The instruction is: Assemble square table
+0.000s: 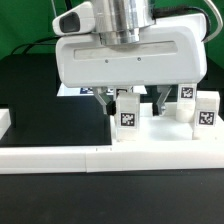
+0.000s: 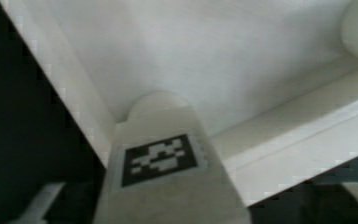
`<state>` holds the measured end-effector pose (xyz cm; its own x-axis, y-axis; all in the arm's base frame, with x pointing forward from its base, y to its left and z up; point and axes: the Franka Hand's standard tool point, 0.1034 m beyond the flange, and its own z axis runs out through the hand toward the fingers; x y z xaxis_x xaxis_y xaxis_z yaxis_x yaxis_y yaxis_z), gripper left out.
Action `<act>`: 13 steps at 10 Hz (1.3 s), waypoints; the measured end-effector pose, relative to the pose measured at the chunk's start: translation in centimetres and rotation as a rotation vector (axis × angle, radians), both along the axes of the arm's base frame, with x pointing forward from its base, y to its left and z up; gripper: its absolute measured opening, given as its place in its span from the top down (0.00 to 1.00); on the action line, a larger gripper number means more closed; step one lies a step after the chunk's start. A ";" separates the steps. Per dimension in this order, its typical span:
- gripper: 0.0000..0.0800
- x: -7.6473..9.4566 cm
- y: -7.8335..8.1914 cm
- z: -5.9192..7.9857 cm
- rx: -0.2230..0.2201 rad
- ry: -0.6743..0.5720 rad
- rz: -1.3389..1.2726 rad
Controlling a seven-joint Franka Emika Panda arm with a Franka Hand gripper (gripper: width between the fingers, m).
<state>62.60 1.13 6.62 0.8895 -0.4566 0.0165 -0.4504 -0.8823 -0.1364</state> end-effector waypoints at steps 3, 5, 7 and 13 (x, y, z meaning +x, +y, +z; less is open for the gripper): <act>0.63 -0.3 -0.6 -0.2 0.008 0.028 -0.203; 0.63 -0.2 -0.7 -0.3 0.027 0.057 -0.460; 0.63 0.0 -0.5 -0.4 0.104 0.159 -0.927; 0.63 0.0 -0.4 -0.5 0.174 0.245 -1.398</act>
Offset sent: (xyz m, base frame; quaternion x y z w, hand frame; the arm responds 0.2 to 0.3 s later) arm 0.0000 0.0000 0.0000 0.0000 0.0000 0.1938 0.9810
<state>62.63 0.69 6.13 -0.3128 -0.9250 -0.2157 -0.9481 0.3177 0.0123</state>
